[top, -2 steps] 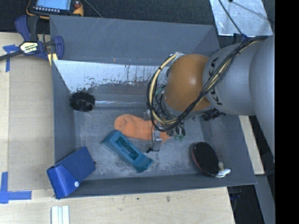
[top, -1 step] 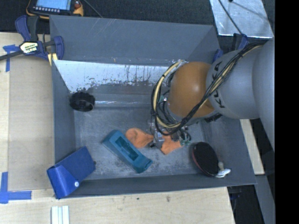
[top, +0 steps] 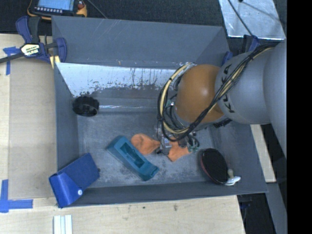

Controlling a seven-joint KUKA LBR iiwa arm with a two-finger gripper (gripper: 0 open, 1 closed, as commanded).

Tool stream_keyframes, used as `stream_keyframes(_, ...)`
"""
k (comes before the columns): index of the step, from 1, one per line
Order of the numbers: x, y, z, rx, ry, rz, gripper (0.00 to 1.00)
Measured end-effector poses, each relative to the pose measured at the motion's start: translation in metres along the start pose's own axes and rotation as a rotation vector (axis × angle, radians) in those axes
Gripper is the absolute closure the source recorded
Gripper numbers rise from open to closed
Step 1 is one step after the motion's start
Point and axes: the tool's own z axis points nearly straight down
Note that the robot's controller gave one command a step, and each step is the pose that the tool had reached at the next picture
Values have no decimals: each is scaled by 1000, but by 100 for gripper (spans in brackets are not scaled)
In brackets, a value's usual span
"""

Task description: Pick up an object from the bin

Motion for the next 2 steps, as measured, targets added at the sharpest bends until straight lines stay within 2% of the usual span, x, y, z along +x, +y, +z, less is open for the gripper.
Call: stream_keyframes(2,0,0,0,0,0,0,100)
